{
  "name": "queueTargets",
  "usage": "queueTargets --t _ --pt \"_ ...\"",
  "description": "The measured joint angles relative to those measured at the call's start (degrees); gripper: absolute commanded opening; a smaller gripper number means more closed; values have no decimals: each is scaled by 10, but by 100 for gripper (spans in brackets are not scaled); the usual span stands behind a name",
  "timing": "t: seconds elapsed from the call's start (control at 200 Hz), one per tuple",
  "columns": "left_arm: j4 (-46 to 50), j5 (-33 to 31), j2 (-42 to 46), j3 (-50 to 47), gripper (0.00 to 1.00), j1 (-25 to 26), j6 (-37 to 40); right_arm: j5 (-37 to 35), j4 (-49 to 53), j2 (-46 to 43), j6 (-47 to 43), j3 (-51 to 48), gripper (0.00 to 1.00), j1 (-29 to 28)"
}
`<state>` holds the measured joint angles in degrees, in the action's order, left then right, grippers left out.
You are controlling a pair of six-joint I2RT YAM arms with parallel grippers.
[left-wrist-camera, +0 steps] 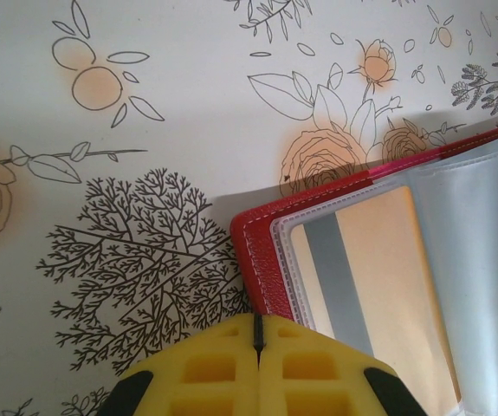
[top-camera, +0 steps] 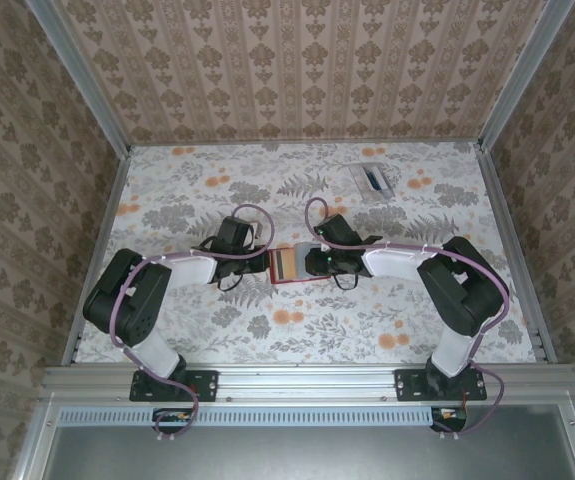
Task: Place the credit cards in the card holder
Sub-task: Flip over the card slot in the card holder.
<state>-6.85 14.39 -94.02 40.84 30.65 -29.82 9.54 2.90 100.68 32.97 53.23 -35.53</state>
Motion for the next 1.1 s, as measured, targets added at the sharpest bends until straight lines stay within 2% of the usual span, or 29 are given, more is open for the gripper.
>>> queueTargets --t 0.27,0.695,1.1 --pt "0 2 0 0 0 0 0 30 -37 0 11 -1 29 0" --pt "0 4 0 0 0 0 0 73 -83 0 37 -2 32 0" --pt "0 4 -1 0 0 0 0 96 -125 0 52 -16 30 0"
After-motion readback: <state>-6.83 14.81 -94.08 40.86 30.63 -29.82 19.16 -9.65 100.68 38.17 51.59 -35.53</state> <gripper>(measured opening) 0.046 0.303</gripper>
